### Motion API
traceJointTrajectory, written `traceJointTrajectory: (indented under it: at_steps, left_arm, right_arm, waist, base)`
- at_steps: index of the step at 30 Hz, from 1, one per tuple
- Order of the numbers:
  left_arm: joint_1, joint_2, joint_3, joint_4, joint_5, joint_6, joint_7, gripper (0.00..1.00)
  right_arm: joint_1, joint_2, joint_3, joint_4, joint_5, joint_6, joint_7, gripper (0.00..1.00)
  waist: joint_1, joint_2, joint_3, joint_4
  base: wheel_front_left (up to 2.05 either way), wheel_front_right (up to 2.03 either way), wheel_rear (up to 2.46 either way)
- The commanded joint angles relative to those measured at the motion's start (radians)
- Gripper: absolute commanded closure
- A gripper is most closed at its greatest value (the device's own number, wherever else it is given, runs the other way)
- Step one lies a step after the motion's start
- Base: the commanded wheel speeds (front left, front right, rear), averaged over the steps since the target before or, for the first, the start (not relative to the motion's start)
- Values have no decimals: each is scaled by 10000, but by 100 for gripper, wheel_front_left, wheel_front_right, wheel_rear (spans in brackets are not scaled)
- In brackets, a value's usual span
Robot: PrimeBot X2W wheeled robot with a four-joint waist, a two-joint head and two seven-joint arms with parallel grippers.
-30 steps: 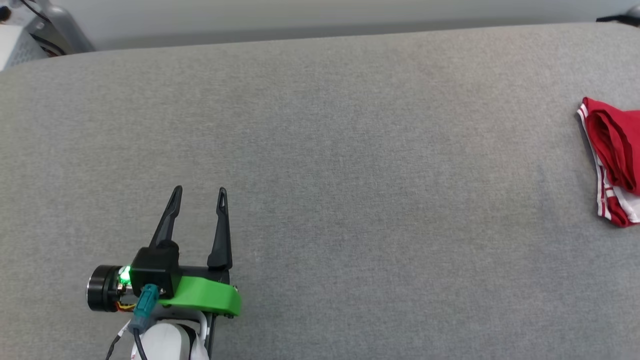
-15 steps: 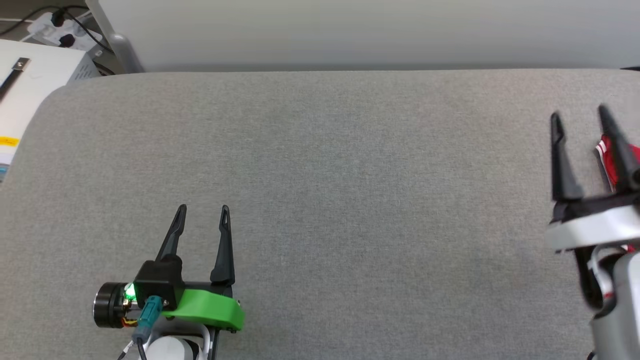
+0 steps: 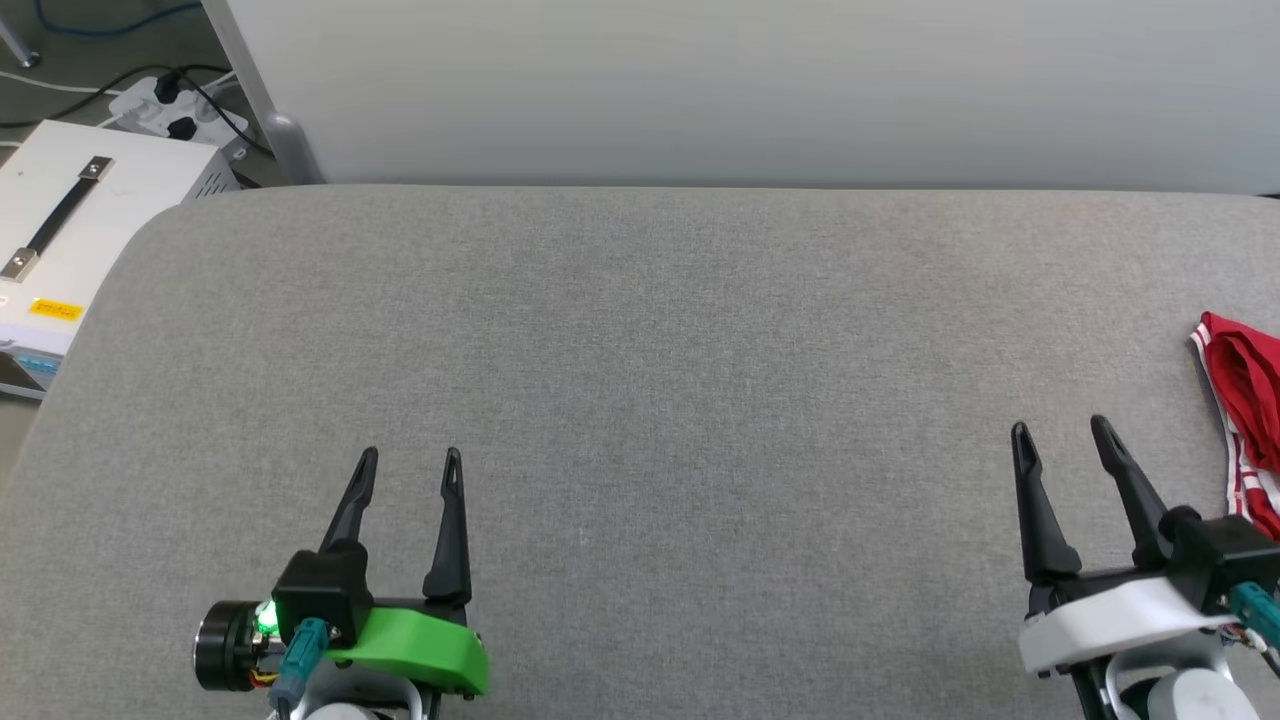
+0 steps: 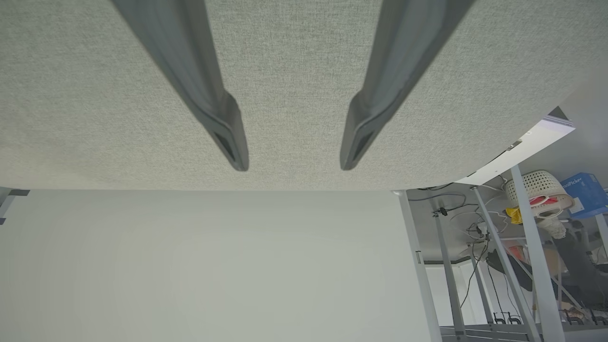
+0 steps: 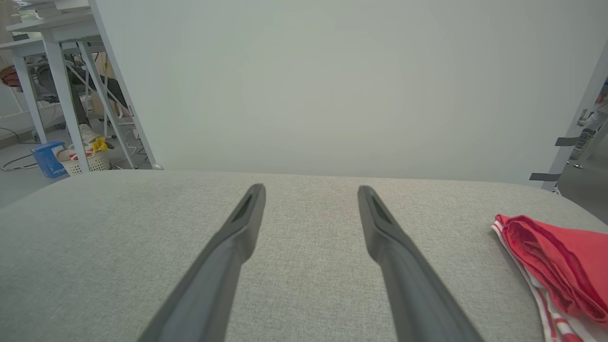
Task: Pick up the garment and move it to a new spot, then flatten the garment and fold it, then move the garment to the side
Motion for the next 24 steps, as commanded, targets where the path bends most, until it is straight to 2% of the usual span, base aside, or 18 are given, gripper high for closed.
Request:
traceJointTrajectory:
  at_steps: [1, 11, 24]
  left_arm:
    - [187, -47, -3, 35, -67, -10, -59, 0]
    - [434, -52, -47, 94, -251, -145, -59, 0]
    - [491, -54, -78, 231, -246, -191, -59, 0]
  right_arm:
    - [233, 32, 16, -92, 27, -7, -20, 0]
    - [946, 97, -74, -394, 21, -7, -20, 0]
    - [1038, 93, 35, -255, 5, -7, -20, 0]
  waist:
    - [1, 0, -95, 10]
    - [1, 0, -283, 25]
    - [1, 0, -351, 8]
  base:
    - [0, 0, 0]
    - [0, 0, 0]
    - [0, 0, 0]
